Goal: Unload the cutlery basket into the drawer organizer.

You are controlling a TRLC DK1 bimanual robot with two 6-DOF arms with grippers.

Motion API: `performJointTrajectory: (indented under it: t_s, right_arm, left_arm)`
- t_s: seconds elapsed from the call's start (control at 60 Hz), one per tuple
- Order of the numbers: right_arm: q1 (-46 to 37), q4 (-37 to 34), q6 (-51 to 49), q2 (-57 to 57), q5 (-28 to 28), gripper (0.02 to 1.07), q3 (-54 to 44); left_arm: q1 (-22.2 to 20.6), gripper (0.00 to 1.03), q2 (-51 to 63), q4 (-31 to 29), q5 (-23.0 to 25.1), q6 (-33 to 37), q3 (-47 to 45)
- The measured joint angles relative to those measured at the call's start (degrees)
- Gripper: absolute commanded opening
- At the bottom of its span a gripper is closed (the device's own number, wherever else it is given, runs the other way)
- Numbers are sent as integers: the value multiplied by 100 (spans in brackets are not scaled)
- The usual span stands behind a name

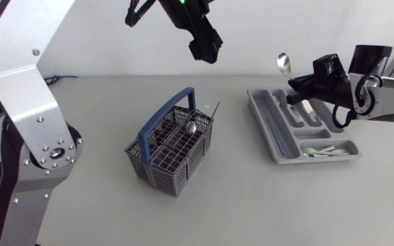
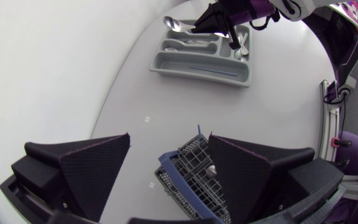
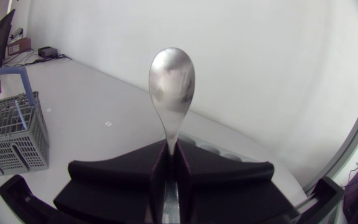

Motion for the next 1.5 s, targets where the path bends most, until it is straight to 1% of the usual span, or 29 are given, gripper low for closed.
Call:
performJointTrajectory:
  t_s: [0.117,0.25,0.367,0.4,0.433,0.483,0.517,0.533,0.55,0.567,0.6,0.733,0.817,0.883,0.967,0.983,1.067,1.167,1.383,1.5]
  right_arm:
    - [0,-2,55,127,2,8,9]
    - [0,-96,90,214,2,7,168]
    - [0,-109,109,229,2,7,273]
    - [0,-109,109,229,0,8,282]
    - [0,-109,109,236,0,7,282]
    - [0,-109,109,243,0,8,282]
    - [0,-109,111,258,0,7,282]
    - [0,-109,114,267,0,7,282]
    - [0,-109,127,269,0,7,282]
    - [0,-109,133,286,0,8,284]
    - [0,-116,153,328,0,7,308]
    - [-28,-256,289,629,4,7,636]
    - [-57,-332,404,885,31,7,931]
    - [-63,-424,538,1174,146,7,1241]
    - [-68,-564,667,1537,201,7,1620]
    - [-70,-605,702,1633,205,7,1722]
    - [-98,-782,863,2087,249,7,2186]
    - [-173,-1036,1010,2632,328,7,2699]
    - [-282,-1410,1143,3434,387,7,3482]
    - [-330,-1759,1182,3777,463,8,3847]
  left_arm:
    - [17,96,-46,2,0,-352,-505]
    - [15,96,-142,20,4,-881,-1370]
    - [4,96,-334,70,157,-1322,-2031]
    - [11,96,-444,192,297,-1414,-2286]
    - [35,96,-614,413,544,-1478,-2649]
    - [79,96,-846,732,710,-1534,-3139]
    - [114,96,-992,940,741,-1558,-3421]
    - [142,96,-1141,1213,761,-1578,-3720]
    - [153,96,-1217,1346,761,-1593,-3869]
    - [184,96,-1408,1698,761,-1613,-4273]
    - [212,96,-1661,2006,761,-1637,-4677]
    - [184,96,-2164,2570,758,-1622,-5386]
    - [153,96,-2389,2876,721,-1425,-5727]
    - [127,96,-2625,3377,675,-1102,-6234]
    - [96,96,-2846,3729,603,-745,-6710]
    - [85,96,-2900,3873,597,-649,-6854]
    - [26,96,-3110,4170,540,-267,-7283]
    - [-61,96,-3375,4612,306,273,-7823]
    - [-153,96,-3720,4835,280,1292,-8341]
    - [-245,96,-3947,4922,278,1941,-8668]
